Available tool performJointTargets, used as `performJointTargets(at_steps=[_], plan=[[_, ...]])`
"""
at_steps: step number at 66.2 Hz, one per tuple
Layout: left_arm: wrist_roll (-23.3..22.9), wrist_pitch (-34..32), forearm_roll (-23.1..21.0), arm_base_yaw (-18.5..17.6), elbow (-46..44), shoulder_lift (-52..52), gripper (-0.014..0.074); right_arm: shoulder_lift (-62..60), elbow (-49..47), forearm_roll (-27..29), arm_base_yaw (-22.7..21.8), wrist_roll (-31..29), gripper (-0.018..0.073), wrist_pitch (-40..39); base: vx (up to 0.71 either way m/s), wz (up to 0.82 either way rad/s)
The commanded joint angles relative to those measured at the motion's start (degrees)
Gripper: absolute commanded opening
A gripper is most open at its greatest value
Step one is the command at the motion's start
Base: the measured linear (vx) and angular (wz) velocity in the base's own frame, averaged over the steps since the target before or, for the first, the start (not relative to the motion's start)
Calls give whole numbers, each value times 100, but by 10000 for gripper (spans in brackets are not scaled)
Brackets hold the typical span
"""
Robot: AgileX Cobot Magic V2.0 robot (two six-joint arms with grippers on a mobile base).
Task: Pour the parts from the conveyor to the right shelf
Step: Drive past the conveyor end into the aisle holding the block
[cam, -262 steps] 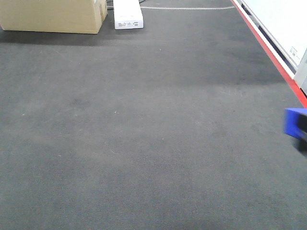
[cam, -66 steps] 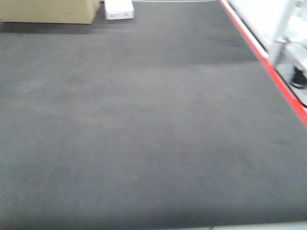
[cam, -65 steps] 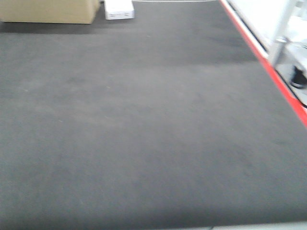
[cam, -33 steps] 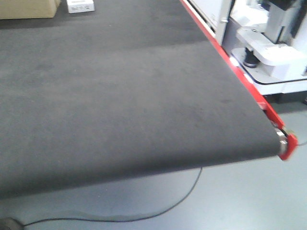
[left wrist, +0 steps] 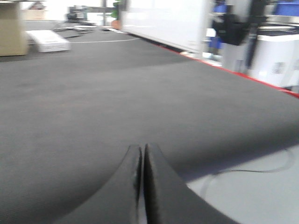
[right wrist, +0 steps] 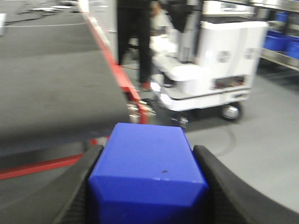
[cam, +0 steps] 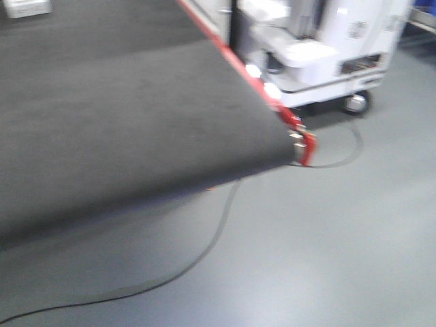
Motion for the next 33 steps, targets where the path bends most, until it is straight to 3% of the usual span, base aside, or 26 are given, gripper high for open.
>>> performJointTargets(at_steps=[1, 33], plan=[[-49, -454, -45, -42, -112, 102, -6, 124, -158, -24, -8, -2, -4, -434, -22, -69], [-49, -454, -45, -42, -112, 102, -6, 124, -158, -24, -8, -2, -4, -434, -23, -88]])
